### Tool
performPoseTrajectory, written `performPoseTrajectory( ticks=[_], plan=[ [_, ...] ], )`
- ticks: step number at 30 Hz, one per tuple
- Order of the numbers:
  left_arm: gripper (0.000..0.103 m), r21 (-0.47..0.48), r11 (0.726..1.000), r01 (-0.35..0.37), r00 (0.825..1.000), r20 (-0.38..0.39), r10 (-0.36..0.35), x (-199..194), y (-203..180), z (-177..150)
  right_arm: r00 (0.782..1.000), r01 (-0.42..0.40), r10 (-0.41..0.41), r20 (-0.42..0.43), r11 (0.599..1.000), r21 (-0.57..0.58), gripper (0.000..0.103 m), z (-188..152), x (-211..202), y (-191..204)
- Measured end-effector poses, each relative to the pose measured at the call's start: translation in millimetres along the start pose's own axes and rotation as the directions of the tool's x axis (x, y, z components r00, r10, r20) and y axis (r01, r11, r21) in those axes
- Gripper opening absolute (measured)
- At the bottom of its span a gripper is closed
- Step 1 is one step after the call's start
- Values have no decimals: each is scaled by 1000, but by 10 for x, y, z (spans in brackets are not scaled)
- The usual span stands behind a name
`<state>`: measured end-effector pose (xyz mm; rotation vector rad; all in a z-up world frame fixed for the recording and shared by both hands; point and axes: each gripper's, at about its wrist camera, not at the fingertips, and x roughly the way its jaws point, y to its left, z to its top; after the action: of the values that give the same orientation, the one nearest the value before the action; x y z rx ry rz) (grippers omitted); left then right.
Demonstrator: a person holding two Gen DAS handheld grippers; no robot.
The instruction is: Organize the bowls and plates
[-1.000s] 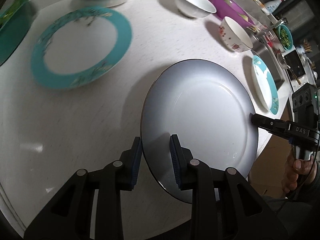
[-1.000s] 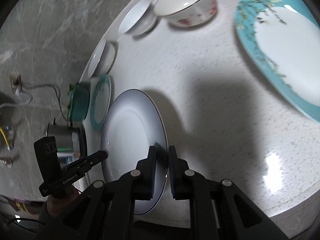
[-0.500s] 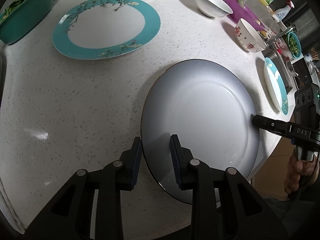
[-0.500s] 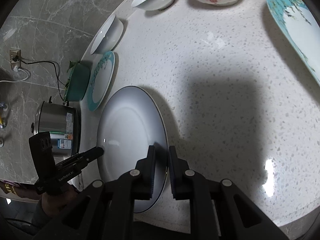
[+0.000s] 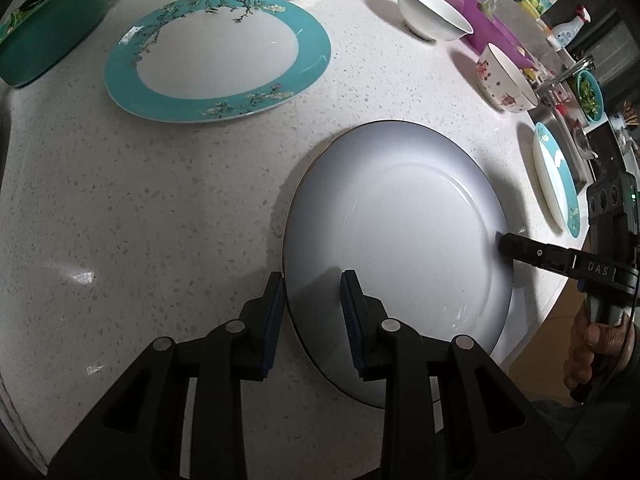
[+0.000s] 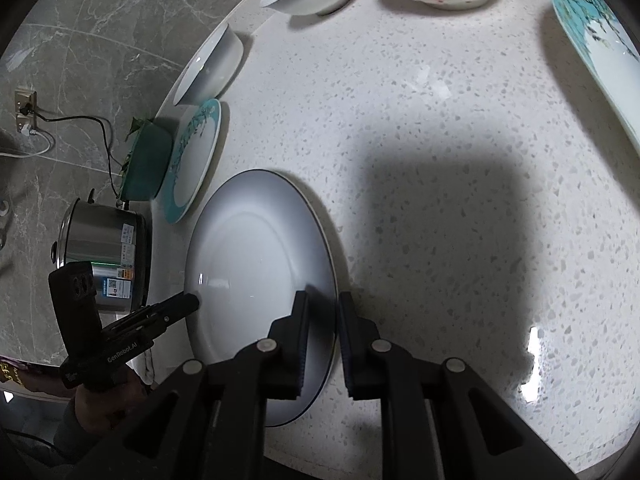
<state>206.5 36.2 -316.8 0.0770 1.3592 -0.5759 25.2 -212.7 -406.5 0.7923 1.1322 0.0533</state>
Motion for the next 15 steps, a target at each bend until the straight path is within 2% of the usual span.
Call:
performPoseTrajectory(
  ticks=[5, 9, 15],
  plan=[
    [28, -2, 1000, -7, 1000, 18, 7, 2, -15, -6, 1000, 8, -8, 7, 1000, -14, 18, 1, 14, 29],
    [28, 8, 1000, -19, 1000, 19, 19, 0, -30, -29, 999, 44, -44, 10, 998, -43, 20, 2, 27, 96],
    [38, 53, 996, -70, 997, 30, 69, 36, -133, -33, 995, 100, -98, 25, 990, -102, 22, -19, 54, 192]
  ],
)
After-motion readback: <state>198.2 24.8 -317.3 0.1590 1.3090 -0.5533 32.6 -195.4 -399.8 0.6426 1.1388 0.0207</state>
